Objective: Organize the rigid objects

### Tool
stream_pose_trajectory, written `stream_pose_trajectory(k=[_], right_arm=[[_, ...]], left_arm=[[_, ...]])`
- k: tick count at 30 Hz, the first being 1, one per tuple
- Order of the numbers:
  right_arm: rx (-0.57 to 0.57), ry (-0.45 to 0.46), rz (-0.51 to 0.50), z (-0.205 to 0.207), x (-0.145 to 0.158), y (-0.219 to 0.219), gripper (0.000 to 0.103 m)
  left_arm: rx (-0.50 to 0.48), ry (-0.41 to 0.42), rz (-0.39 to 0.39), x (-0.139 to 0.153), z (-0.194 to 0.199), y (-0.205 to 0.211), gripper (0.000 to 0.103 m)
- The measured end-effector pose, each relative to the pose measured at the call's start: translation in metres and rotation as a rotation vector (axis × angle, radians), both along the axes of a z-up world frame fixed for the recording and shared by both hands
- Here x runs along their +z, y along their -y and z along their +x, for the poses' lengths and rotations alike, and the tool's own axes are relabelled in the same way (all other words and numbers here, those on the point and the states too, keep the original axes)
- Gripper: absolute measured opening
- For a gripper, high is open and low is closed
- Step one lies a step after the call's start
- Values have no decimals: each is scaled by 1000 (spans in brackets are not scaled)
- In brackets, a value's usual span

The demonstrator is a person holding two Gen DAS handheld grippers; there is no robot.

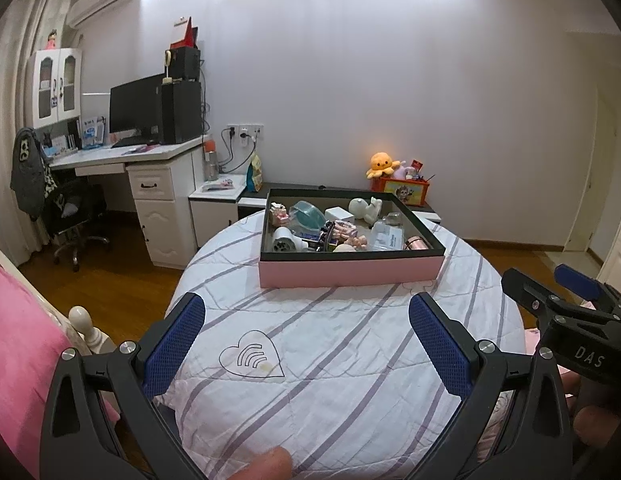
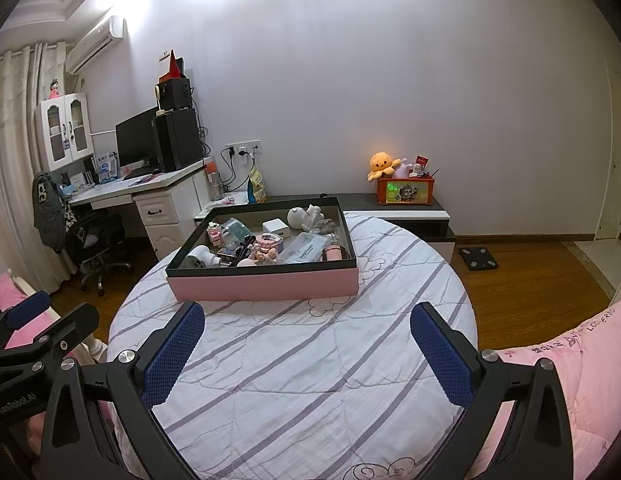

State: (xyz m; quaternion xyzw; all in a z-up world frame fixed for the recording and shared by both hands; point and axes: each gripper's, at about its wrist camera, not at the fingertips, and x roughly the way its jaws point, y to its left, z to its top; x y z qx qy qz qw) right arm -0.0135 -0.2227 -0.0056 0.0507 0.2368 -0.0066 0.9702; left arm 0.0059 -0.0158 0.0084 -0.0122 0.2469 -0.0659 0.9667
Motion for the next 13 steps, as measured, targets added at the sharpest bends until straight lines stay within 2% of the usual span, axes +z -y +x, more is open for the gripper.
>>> stream_pose_trajectory(k=[13], right_arm=[[4, -6, 0, 1, -2, 0, 103]], left_arm=[[-7, 25, -2, -2, -2, 2, 103]])
